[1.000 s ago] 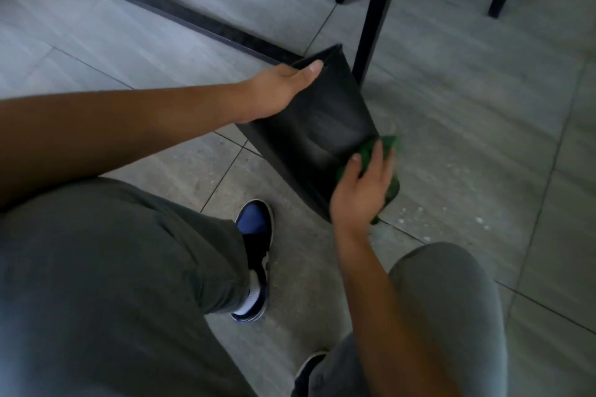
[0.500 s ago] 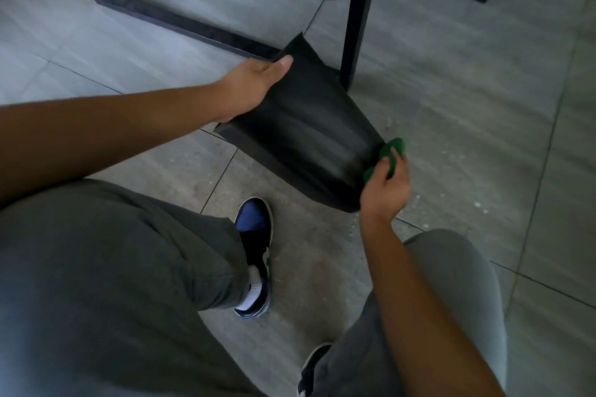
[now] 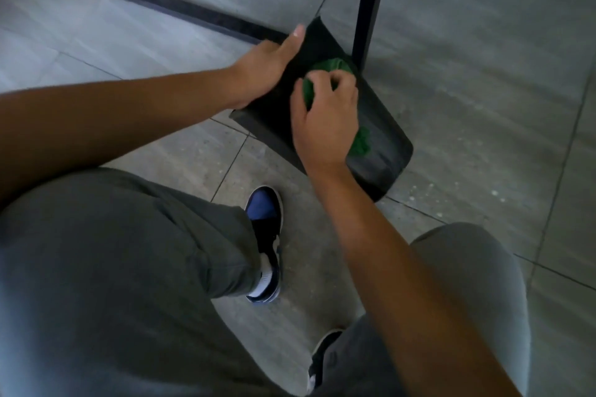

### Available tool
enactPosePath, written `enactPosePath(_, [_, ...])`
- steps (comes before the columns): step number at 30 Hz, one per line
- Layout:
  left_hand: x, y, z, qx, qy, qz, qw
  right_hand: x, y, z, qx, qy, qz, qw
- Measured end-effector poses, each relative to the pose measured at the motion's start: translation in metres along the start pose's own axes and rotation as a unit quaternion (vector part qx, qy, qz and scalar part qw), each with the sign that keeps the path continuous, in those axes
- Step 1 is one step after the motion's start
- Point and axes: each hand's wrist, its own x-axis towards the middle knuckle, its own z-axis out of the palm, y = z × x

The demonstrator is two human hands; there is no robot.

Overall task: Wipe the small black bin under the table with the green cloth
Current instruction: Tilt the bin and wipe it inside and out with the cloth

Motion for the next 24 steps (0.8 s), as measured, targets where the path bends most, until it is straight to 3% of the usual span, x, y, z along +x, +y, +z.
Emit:
enactPosePath(4, [0.004, -0.011, -0.004, 0.008, -0.008, -0.001, 1.000, -0.029, 0.100, -0.024, -0.142, 0.037, 0.182, 0.972])
enactPosePath(7, [0.005, -0.009, 0.000, 0.005, -0.006, 0.009, 1.000, -0.034, 0.126, -0.046, -0.129, -0.015, 0.259, 0.957])
enactPosePath(9, [0.003, -0.008, 0.003, -0.003, -0.011, 0.011, 1.000, -0.018, 0.100, -0.046, -0.066, -0.030, 0.230, 0.970])
enactPosePath(13, [0.001, -0.002, 0.007, 0.010, -0.016, -0.002, 1.000, 0.020, -0.006, -0.021, 0.039, 0.009, 0.038, 0.998])
enactPosePath(16, [-0.007, 0.004, 0.009, 0.004, -0.039, 0.012, 0.999, 0.012, -0.023, -0.008, 0.036, -0.009, 0.005, 0.999])
enactPosePath(19, [-0.004, -0.016, -0.002, 0.048, -0.015, 0.002, 0.999, -0.018, 0.042, -0.015, -0.066, 0.007, 0.078, 0.995])
enactPosePath(21, [-0.001, -0.025, -0.006, 0.053, -0.010, 0.002, 0.999, -0.031, 0.093, -0.031, -0.126, 0.004, 0.172, 0.977])
enactPosePath(24, [0.002, -0.021, -0.001, 0.043, 0.008, 0.017, 0.999, -0.027, 0.130, -0.054, -0.130, -0.033, 0.308, 0.942])
